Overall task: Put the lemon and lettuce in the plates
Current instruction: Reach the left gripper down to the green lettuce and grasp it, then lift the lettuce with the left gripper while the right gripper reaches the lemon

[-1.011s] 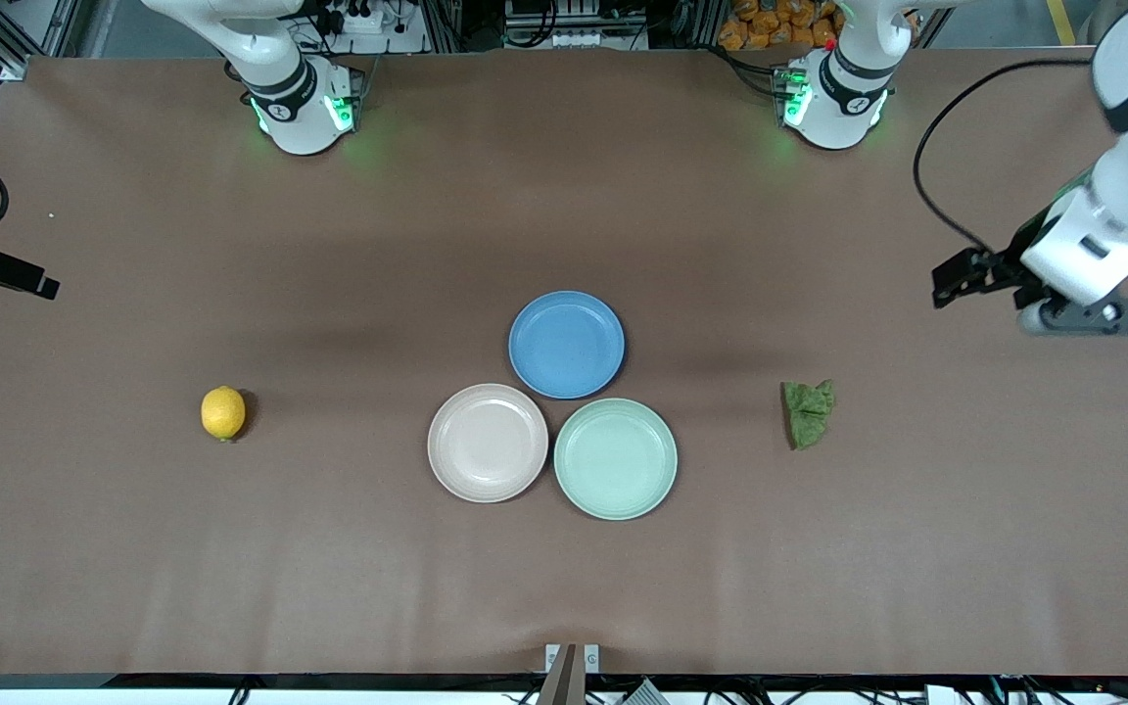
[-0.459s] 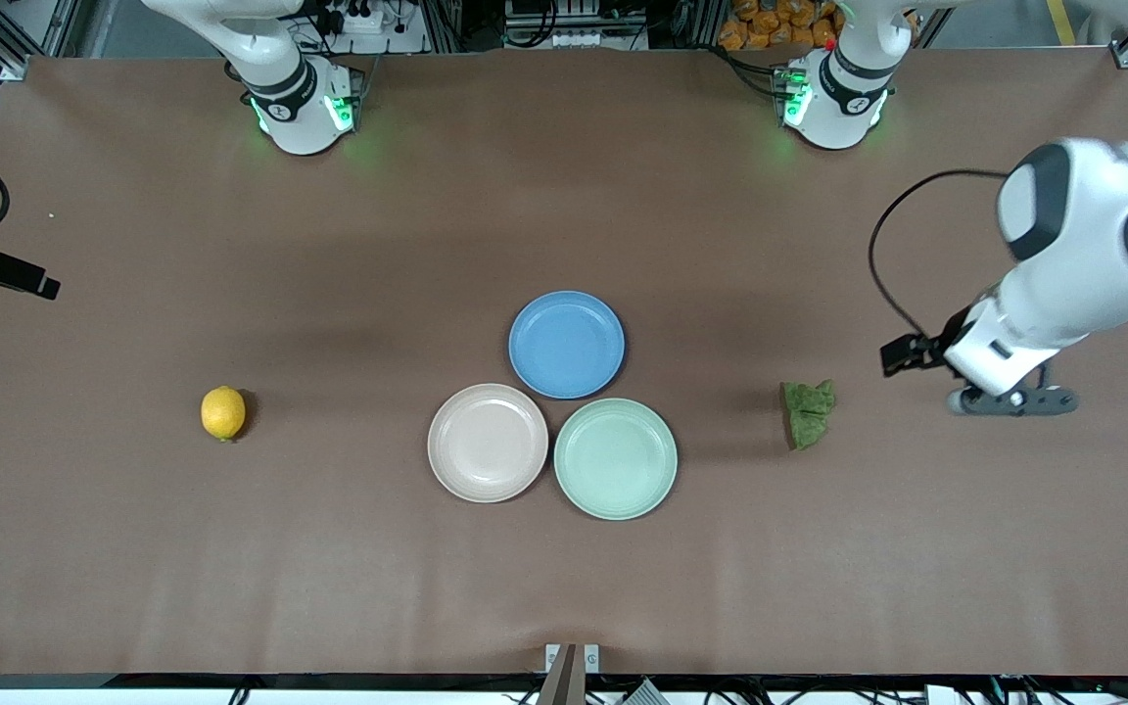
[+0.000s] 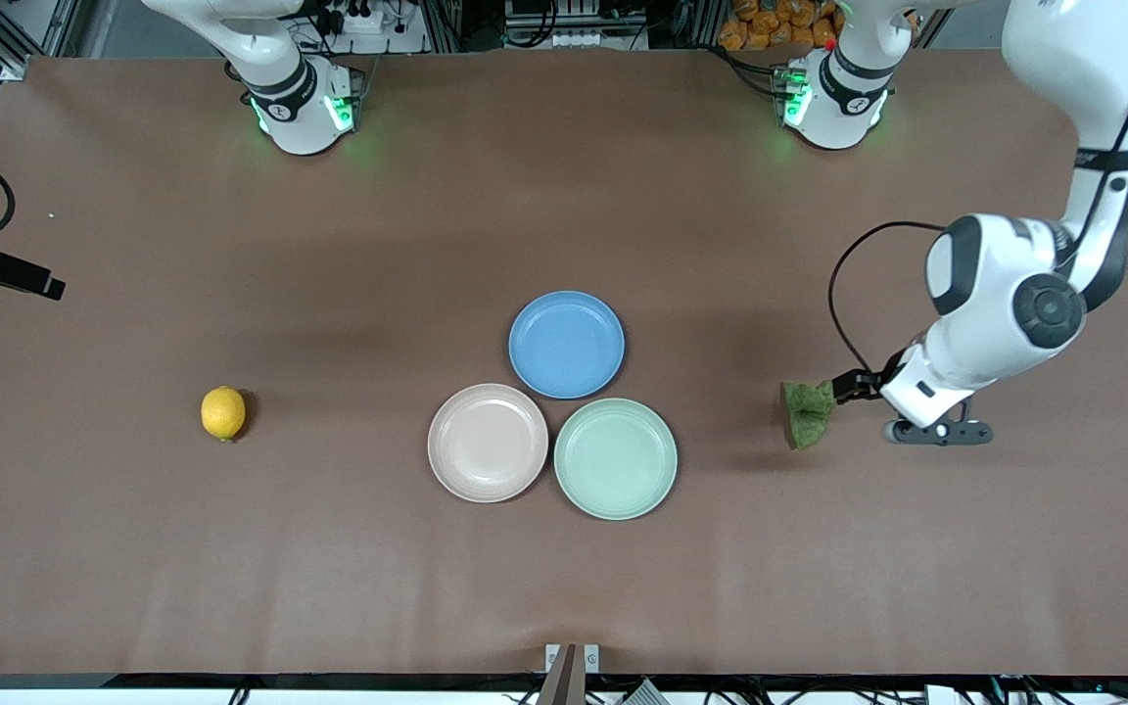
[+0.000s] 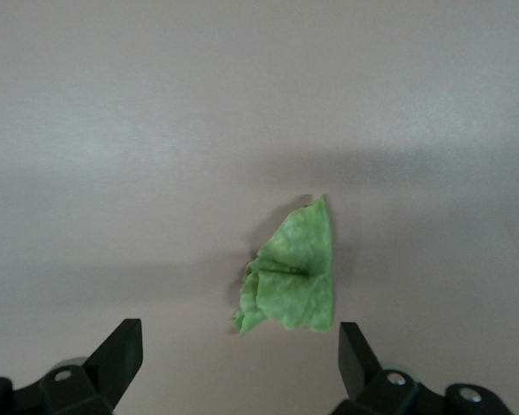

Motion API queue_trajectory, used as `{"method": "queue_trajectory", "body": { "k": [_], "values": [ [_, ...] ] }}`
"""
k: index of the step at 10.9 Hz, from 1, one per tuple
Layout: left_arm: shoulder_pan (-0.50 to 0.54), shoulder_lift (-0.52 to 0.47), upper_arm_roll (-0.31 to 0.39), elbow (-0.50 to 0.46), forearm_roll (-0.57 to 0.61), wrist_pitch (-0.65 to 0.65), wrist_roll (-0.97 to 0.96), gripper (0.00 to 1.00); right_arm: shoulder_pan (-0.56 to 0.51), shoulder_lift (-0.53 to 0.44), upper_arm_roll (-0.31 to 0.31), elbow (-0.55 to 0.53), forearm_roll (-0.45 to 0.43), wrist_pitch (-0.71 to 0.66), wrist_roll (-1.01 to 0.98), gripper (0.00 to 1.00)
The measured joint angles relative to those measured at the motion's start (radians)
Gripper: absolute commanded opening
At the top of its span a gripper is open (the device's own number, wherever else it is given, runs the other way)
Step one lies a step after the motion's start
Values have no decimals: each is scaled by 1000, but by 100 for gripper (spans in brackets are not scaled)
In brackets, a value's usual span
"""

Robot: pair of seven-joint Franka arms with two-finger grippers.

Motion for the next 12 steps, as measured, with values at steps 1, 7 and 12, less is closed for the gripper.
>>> {"method": "queue_trajectory", "body": {
  "k": [1, 7, 12],
  "values": [
    [-10, 32, 0, -1, 0, 34, 0, 100, 0, 0, 0, -9, 0, 9, 0, 100],
    [-95, 188, 3, -2, 8, 200, -99, 100, 0, 0, 1, -54, 1, 72, 0, 100],
    [-89, 234, 11, -1, 32, 214, -99, 47, 0, 1, 3, -142, 8, 189, -8, 100]
  ]
}}
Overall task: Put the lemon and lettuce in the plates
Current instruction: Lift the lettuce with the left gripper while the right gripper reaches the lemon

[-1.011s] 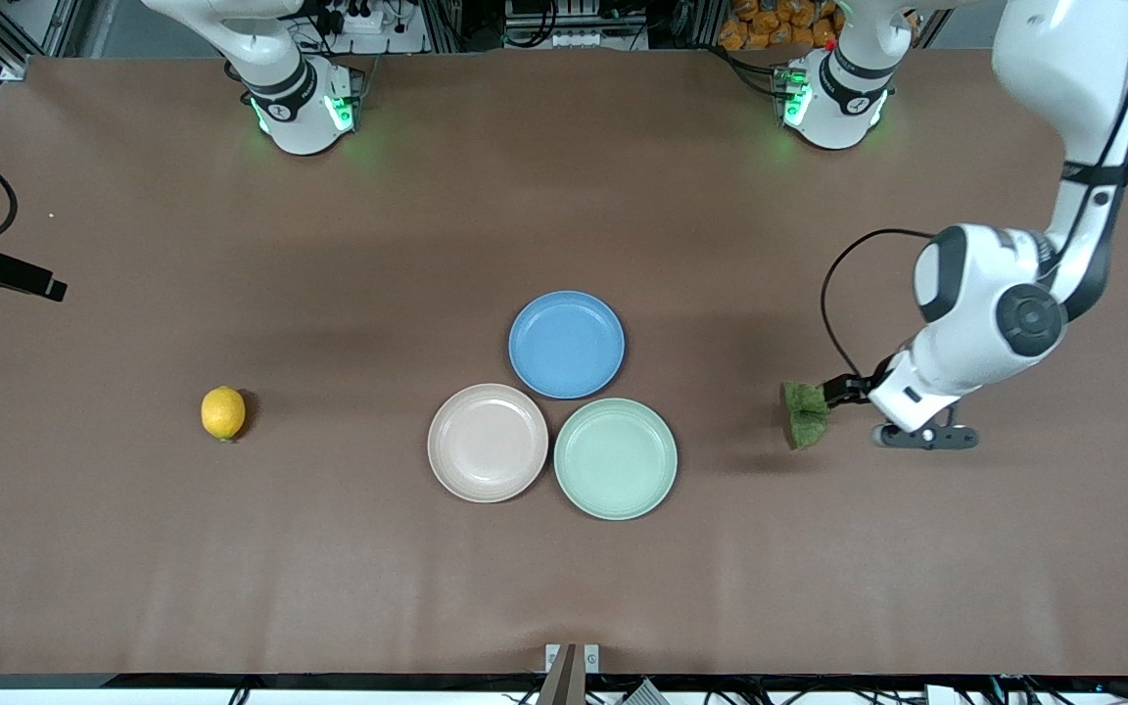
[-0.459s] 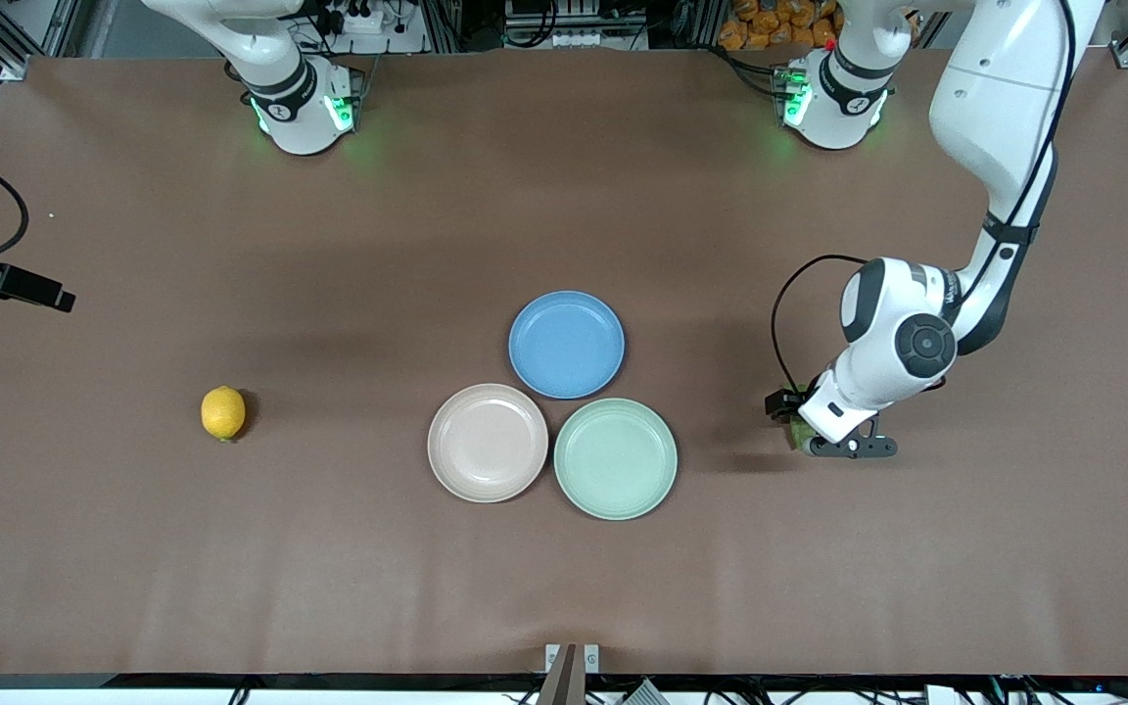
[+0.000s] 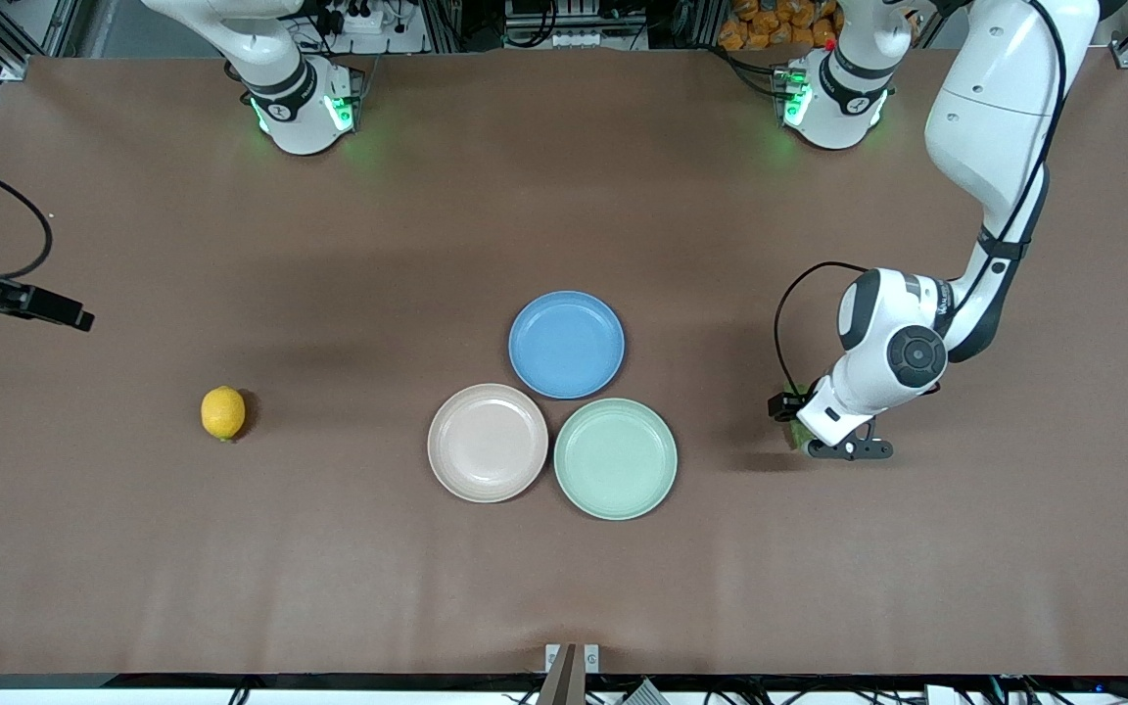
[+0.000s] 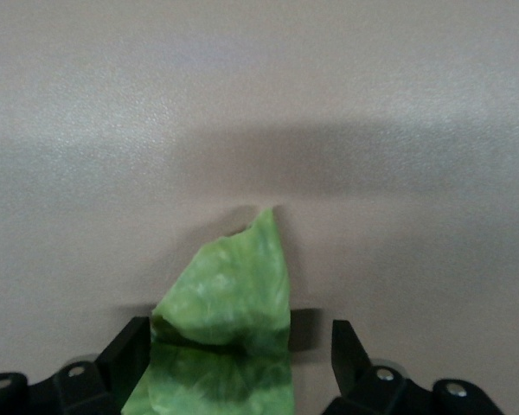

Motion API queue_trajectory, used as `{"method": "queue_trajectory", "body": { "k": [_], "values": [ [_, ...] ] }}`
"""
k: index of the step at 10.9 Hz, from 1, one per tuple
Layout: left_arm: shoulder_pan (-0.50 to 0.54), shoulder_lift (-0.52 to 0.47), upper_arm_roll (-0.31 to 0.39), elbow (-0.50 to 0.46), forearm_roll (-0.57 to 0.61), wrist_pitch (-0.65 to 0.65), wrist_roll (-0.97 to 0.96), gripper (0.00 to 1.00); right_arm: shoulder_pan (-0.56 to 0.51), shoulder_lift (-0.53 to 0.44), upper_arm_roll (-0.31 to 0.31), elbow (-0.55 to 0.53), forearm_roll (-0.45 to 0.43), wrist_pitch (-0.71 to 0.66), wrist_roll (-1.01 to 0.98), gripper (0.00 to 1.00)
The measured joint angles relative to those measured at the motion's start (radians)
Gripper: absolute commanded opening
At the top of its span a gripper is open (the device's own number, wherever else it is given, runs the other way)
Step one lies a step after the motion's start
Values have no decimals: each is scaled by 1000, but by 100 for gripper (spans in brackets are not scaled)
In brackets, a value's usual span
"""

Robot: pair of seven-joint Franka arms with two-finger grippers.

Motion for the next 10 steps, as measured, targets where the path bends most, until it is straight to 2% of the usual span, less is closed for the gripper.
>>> {"method": "queue_trajectory", "body": {
  "k": [1, 2, 4, 7, 10],
  "values": [
    [0, 3, 0, 1, 0, 0, 0, 16, 1, 2, 2, -32, 1, 39, -2, 100],
    [0, 4, 1, 2, 0, 1, 0, 0, 3, 4, 5, -69, 1, 86, -4, 100],
    [2, 2, 5, 4, 6, 0, 0, 0, 19, 8, 10, -127, 1, 141, -5, 100],
    [5, 0, 3, 8, 8, 1, 0, 0, 27, 23, 10, -146, 1, 167, -5, 100],
    [-1, -18, -1, 25, 8, 2, -1, 0, 27, 87, 10, -175, 1, 276, -5, 100]
  ]
}}
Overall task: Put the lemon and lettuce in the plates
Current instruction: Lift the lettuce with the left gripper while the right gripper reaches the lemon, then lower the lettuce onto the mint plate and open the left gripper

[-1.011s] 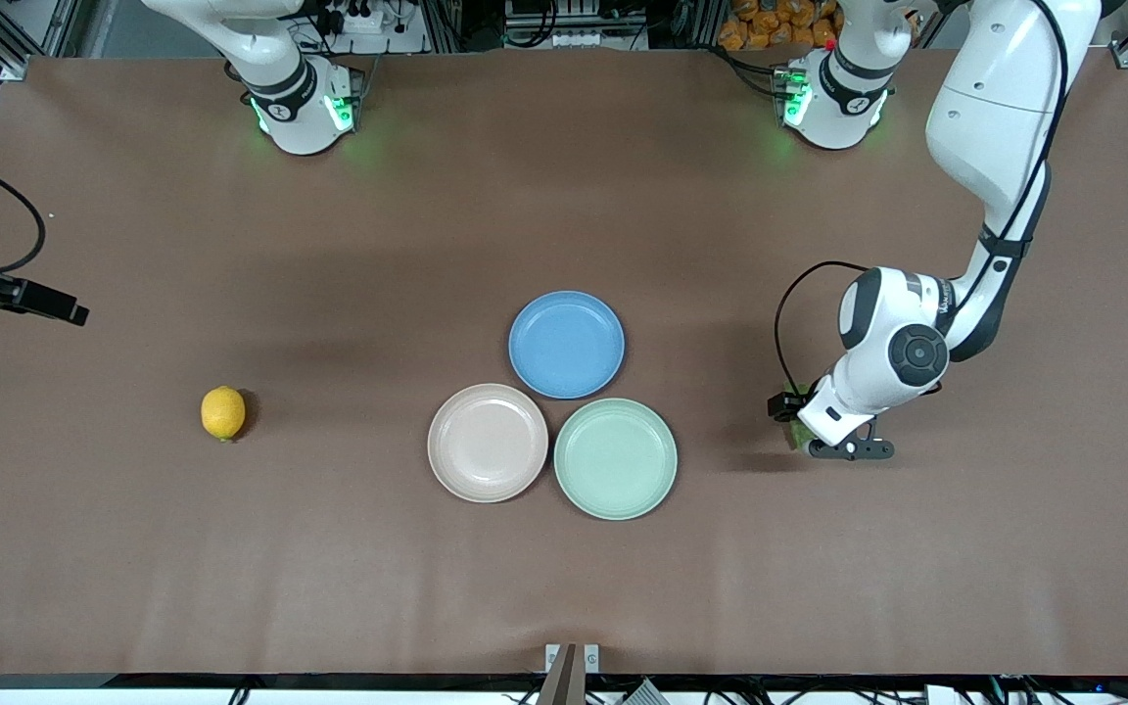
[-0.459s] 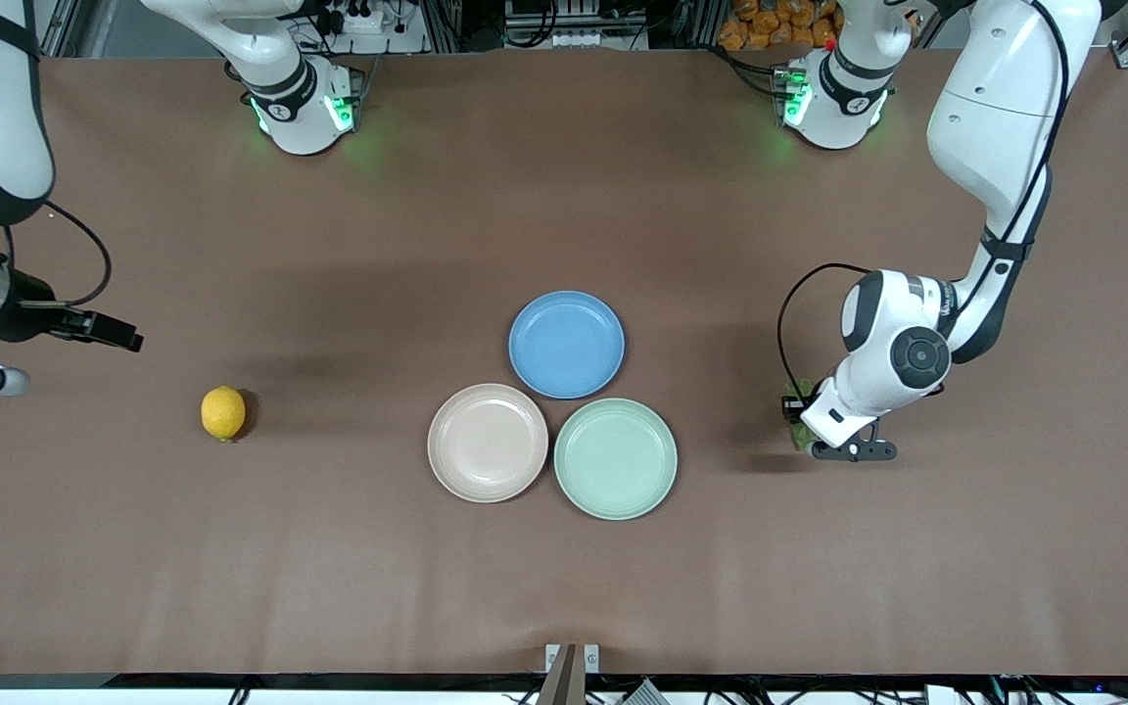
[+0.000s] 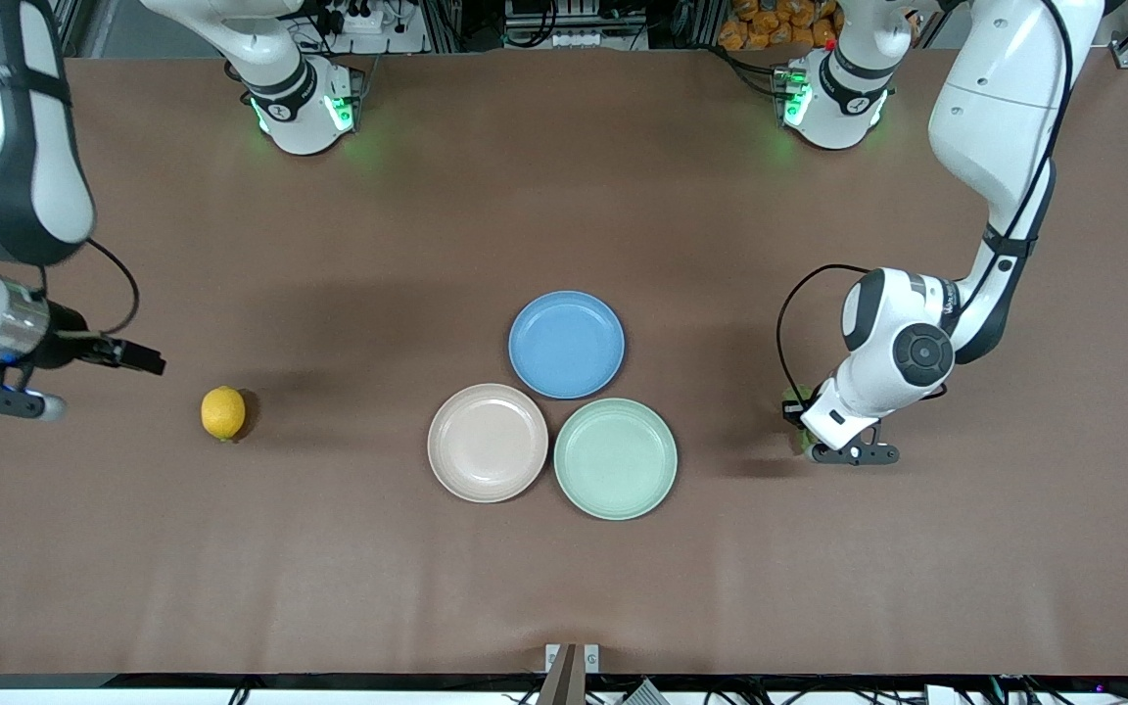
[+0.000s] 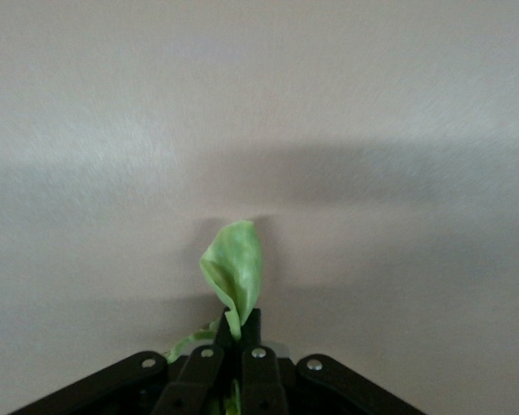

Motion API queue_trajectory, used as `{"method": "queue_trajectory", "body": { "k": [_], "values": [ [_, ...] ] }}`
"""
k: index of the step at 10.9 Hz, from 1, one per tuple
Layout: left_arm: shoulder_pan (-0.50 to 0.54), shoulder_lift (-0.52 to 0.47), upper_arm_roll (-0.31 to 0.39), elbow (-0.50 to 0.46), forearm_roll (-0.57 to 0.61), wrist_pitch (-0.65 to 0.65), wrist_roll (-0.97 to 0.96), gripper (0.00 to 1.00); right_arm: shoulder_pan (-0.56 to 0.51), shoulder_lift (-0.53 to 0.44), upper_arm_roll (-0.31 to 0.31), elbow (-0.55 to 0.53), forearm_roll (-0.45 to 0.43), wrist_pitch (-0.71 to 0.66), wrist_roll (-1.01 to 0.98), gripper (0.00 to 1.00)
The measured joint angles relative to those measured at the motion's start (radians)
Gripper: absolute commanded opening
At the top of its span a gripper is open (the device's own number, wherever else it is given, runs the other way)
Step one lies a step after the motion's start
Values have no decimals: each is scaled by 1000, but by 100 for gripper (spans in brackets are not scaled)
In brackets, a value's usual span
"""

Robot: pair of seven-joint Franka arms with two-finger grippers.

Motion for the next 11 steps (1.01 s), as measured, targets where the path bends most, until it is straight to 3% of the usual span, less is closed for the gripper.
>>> {"method": "queue_trajectory", "body": {
  "k": [4, 11],
  "values": [
    [-22, -52, -13, 18, 0, 0, -38, 0, 2, 39, 1, -54, 0, 114, -2, 100],
    [-241, -17, -19, 172, 0, 6, -304, 0, 11, 152, 3, -89, 0, 306, -8, 100]
  ]
}}
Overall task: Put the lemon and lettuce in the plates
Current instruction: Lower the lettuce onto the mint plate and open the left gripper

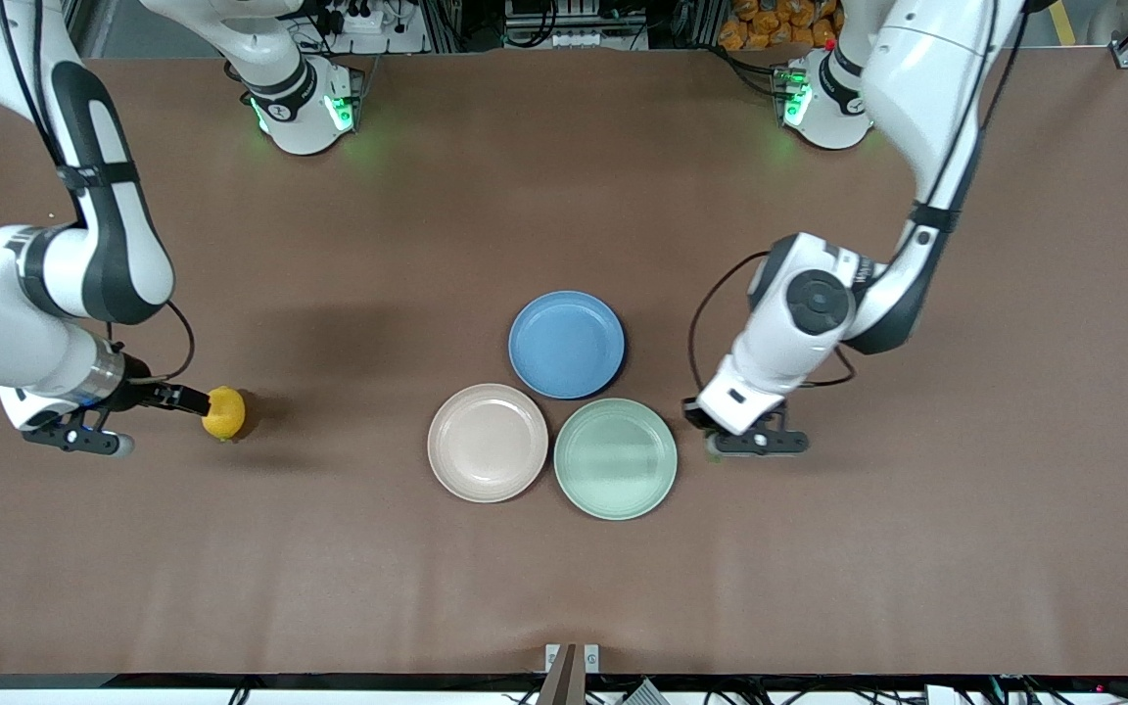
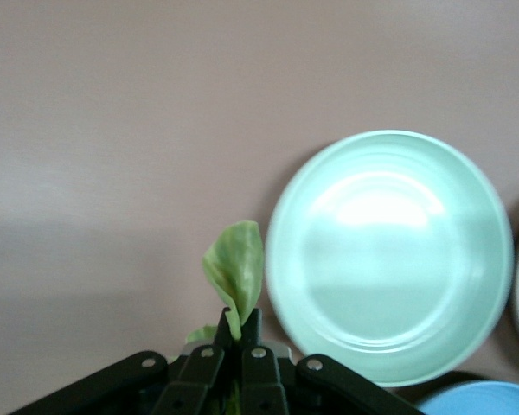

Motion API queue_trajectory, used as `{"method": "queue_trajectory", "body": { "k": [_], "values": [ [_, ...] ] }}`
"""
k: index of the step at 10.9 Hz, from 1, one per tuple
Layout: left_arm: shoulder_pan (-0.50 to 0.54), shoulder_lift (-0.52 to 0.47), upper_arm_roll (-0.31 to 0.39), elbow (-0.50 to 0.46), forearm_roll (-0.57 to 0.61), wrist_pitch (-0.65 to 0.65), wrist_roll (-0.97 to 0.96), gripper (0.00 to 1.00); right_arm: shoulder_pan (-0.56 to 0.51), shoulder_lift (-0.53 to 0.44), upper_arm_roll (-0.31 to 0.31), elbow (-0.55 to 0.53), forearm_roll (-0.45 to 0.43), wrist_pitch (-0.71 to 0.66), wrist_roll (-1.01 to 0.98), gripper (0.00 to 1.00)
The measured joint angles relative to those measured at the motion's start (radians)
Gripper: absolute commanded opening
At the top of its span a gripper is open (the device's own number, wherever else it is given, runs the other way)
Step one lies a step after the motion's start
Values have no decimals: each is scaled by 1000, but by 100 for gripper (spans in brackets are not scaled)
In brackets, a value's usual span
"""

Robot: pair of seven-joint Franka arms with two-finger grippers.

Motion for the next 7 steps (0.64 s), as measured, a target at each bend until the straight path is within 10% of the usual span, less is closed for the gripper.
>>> {"method": "queue_trajectory", "body": {
  "k": [4, 6, 7],
  "values": [
    [-79, 106, 1, 95, 0, 109, -138, 0, -1, 58, -1, -95, 0, 219, -32, 100],
    [-112, 159, 5, 104, 0, 174, -168, 49, -1, 70, -1, -115, 0, 251, -35, 100],
    [-122, 177, 7, 107, 0, 190, -169, 99, -1, 76, 0, -117, 13, 254, -37, 100]
  ]
}}
